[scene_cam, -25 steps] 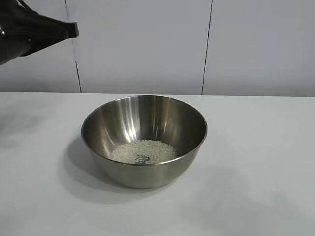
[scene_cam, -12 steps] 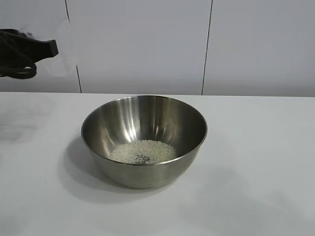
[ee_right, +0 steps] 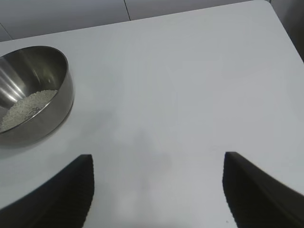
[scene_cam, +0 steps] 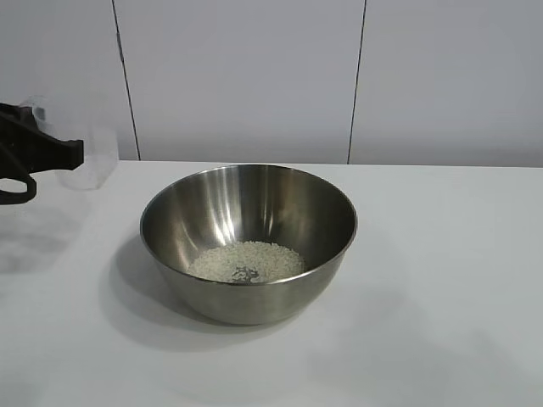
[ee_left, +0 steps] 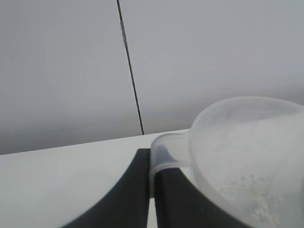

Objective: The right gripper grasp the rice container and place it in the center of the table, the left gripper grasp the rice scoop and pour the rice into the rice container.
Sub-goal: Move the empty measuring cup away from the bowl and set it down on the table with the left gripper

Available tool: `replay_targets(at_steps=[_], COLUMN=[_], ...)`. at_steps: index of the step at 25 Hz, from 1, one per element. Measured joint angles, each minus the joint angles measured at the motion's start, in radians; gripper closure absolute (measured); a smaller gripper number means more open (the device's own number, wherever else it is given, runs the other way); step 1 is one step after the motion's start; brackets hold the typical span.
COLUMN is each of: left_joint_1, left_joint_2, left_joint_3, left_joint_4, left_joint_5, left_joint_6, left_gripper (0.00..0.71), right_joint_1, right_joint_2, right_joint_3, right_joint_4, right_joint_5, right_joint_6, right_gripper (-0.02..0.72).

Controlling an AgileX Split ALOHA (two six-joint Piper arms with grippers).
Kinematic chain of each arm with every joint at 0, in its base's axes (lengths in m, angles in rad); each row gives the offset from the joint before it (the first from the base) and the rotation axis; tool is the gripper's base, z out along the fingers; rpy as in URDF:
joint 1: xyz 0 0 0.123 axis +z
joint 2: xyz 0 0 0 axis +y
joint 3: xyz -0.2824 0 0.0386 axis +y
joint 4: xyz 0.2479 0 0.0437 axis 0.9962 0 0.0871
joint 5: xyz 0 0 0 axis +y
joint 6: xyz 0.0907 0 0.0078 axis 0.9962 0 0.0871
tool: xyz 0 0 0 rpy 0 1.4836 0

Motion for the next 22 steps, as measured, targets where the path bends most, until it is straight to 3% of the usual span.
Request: replay_targets(at_steps=[7,14,22], left_joint_1=[0.0,0.01,0.08], left_joint_2=[0.139,0.247,0.281], left_joint_3=[0.0,0.0,-0.001], left_joint_4=[0.056,0.059,0.088], left_joint_5=[-0.002,-0.003,-0.007], left_joint_6=[-0.002,-0.113,-0.127], left_gripper=[0.698,0.698,0.698], right_joint_1=[0.0,0.0,0.0], right_joint_2=[0.0,0.0,0.0], right_joint_3=[0.0,0.0,0.0], right_joint_4=[0.0,0.0,0.0], right_joint_5=[0.0,0.0,0.0], right_joint_6=[0.0,0.0,0.0], right_gripper=[0.188,0.188,0.188])
